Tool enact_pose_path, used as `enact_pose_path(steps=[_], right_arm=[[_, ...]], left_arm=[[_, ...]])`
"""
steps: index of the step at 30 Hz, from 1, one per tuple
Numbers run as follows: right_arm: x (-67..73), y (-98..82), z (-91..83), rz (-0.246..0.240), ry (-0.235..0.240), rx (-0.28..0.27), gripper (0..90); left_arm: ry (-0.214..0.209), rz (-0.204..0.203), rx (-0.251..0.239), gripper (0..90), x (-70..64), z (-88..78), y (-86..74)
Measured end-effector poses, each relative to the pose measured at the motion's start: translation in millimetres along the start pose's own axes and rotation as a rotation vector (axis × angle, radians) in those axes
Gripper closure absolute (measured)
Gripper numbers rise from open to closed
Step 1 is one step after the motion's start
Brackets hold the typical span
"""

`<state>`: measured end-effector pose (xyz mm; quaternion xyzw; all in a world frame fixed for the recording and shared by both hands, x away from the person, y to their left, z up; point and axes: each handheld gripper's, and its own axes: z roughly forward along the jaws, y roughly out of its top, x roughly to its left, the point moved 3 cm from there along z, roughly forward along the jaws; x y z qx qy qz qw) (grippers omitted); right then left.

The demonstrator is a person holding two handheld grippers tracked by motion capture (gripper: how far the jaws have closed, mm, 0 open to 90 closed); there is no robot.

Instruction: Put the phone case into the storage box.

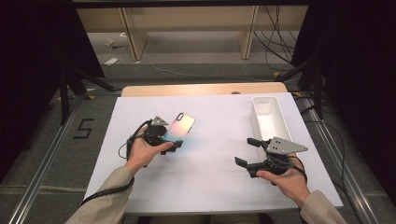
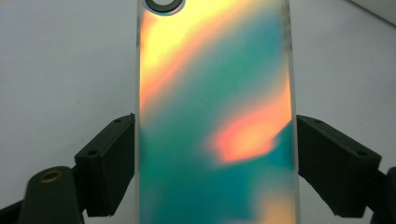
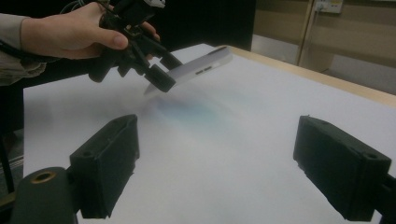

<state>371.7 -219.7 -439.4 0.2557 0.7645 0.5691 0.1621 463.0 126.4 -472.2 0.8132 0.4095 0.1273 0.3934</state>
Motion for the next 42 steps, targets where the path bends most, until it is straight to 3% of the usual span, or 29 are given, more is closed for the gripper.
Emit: enact_pose_path(steps=[8, 26, 42], right_arm=[[-0.6, 3.1, 1.3, 0.011, -0.015, -0.013, 14.9], [-6.4, 16.6, 10.3, 0.074, -0.050, -0.077, 15.2], [-10.4, 29.8, 29.3, 0.077, -0.066, -0.093, 15.7]], left_arm=[[0.016, 0.009, -0.058, 16.9, -6.7, -6.1, 3.1], [0.032, 0.039, -0.118, 16.9, -15.8, -16.4, 3.9], [0.043, 0.063, -0.126, 16.9, -24.6, -18.4, 1.6]])
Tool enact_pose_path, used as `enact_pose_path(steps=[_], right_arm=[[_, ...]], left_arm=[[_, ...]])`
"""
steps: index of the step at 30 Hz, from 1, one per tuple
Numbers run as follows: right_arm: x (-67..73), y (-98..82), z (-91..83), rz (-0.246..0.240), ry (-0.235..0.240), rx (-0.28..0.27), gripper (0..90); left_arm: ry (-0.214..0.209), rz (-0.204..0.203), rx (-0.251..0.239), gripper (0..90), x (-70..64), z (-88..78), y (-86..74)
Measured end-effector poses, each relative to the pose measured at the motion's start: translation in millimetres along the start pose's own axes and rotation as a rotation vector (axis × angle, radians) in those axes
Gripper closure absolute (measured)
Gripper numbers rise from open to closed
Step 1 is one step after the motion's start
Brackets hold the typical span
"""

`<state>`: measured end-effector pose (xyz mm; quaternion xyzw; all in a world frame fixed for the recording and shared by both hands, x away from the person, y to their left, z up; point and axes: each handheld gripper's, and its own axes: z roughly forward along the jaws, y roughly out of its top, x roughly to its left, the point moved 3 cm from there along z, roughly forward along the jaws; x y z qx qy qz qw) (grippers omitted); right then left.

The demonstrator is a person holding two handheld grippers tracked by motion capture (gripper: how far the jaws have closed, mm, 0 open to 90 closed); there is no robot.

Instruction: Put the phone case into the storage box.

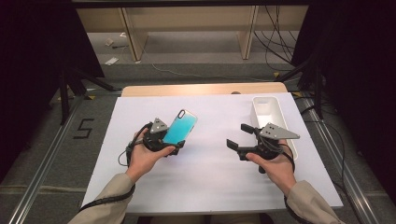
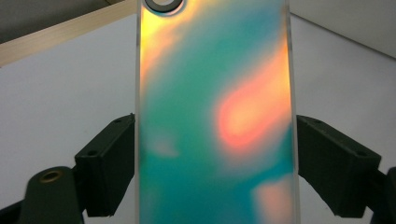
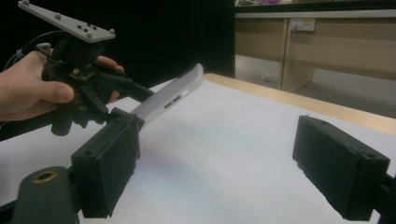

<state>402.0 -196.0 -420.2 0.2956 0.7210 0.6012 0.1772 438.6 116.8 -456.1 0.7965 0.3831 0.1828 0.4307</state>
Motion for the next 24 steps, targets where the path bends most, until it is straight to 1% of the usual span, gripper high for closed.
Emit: enact_pose_path(steps=[5, 18, 22, 24], right_arm=[[-1.4, 4.1, 4.9, 0.008, -0.002, -0.014, 15.7], [-3.9, 8.4, 16.0, 0.017, -0.012, -0.012, 15.7], [-4.5, 9.4, 19.7, 0.018, -0.016, -0.012, 15.7], [-5.0, 9.6, 21.4, 0.020, -0.020, -0.012, 15.7]], left_arm=[[-0.011, 0.008, -0.005, 16.9, -5.5, -0.4, 0.6], [-0.027, 0.026, -0.007, 16.9, -16.0, -1.3, 0.5], [-0.040, 0.025, -0.008, 16.9, -19.8, -0.3, 0.0], [-0.045, 0.033, -0.003, 16.9, -21.4, 0.5, -0.4]])
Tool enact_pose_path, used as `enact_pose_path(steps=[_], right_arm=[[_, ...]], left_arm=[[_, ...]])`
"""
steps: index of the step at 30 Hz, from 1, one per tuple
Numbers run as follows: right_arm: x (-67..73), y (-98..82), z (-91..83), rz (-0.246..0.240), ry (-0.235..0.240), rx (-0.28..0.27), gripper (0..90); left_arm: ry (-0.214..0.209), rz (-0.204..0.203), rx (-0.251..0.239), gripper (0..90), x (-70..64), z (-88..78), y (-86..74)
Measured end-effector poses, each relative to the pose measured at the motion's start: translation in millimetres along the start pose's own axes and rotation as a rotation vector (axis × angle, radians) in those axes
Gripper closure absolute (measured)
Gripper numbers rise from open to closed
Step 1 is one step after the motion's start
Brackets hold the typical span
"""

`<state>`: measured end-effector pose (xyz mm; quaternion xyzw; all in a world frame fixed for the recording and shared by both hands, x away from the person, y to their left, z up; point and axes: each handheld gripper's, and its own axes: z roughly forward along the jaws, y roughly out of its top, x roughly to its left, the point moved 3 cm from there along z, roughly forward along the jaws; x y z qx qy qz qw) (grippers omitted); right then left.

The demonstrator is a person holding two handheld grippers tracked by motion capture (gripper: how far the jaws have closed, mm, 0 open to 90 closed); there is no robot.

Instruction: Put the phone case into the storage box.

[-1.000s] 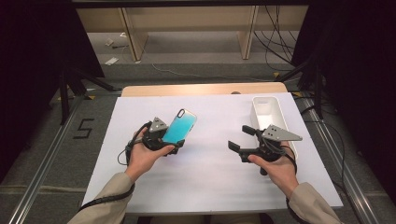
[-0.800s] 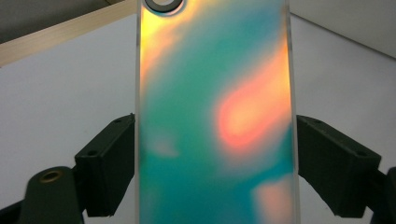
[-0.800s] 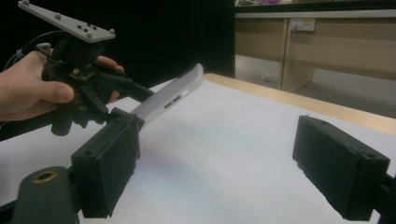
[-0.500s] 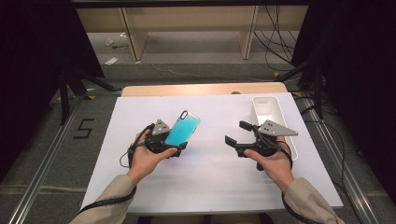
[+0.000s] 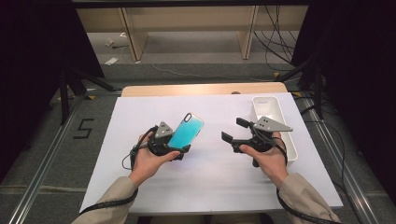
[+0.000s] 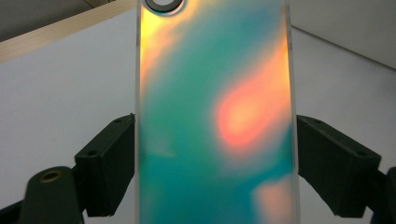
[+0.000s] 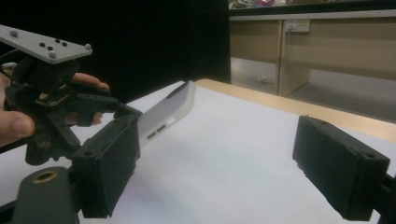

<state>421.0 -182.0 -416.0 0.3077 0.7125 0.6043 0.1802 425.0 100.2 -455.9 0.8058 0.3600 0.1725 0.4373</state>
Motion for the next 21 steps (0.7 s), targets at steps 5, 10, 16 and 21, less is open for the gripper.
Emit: enact_pose_path(steps=[5, 10, 16, 21], right_arm=[[-1.1, 0.8, 3.3, 0.010, -0.002, 0.001, 15.6], [-2.5, 2.1, 6.2, 0.019, -0.010, -0.003, 15.6], [-4.5, 1.9, 9.4, 0.032, -0.015, 0.001, 15.6], [-5.1, 2.1, 13.2, 0.038, -0.022, 0.000, 15.6]], left_arm=[[-0.008, 0.009, -0.003, 16.9, -4.6, 0.7, 1.0], [-0.019, 0.017, -0.005, 16.9, -9.9, 2.4, 2.2], [-0.033, 0.029, -0.002, 16.9, -15.7, 4.3, 2.9], [-0.041, 0.036, 0.000, 16.9, -18.7, 4.1, 3.8]])
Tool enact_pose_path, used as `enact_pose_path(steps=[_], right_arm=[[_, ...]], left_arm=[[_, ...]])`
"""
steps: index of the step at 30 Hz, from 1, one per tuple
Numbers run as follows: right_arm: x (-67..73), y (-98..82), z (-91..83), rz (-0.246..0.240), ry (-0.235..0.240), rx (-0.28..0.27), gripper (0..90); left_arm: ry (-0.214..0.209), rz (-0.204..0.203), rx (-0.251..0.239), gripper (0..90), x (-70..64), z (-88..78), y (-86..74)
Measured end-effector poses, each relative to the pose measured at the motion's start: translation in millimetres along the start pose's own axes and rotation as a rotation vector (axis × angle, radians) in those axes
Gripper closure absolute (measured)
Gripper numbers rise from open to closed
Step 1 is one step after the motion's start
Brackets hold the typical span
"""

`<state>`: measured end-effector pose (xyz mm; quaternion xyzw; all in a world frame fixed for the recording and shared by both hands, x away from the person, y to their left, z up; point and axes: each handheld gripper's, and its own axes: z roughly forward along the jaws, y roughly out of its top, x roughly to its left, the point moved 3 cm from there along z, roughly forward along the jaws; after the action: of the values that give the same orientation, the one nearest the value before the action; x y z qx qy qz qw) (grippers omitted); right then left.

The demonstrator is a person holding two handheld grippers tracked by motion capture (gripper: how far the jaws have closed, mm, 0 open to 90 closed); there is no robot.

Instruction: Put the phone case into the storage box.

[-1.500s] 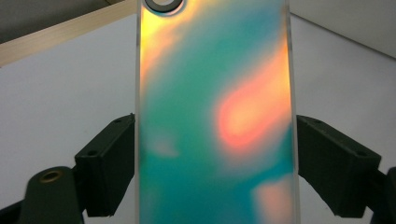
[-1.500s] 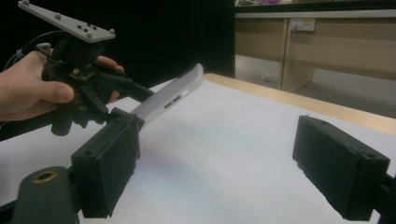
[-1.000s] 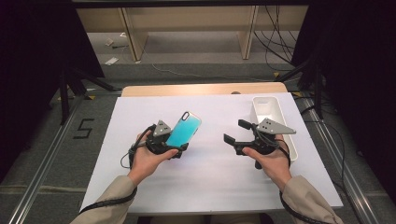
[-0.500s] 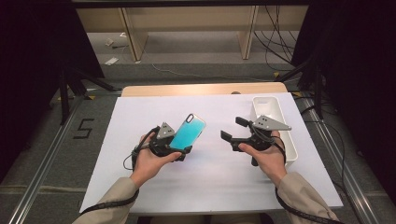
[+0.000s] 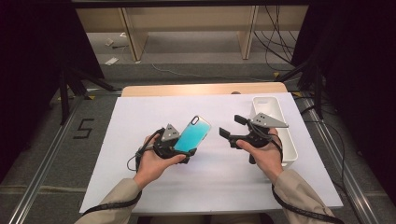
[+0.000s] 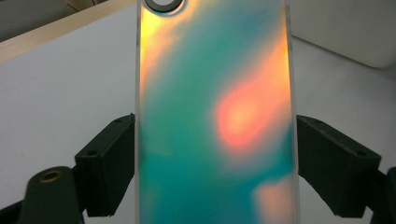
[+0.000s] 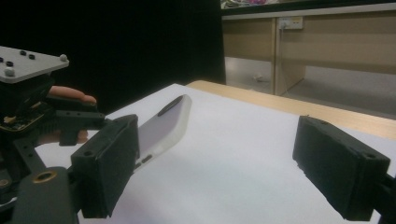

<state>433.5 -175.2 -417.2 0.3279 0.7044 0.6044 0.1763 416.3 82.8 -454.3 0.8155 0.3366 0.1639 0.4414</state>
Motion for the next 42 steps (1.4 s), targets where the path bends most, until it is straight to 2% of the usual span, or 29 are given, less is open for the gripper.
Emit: enact_pose_path(steps=[22, 42], right_arm=[[1.9, -0.7, 16.5, 0.025, 0.014, 0.011, 15.7], [6.0, -0.9, 30.5, 0.034, 0.023, 0.028, 16.0]], left_arm=[[-0.037, 0.031, -0.010, 17.0, -20.1, 7.0, 3.9], [-0.056, 0.054, -0.002, 16.9, -29.2, 10.1, 3.4]])
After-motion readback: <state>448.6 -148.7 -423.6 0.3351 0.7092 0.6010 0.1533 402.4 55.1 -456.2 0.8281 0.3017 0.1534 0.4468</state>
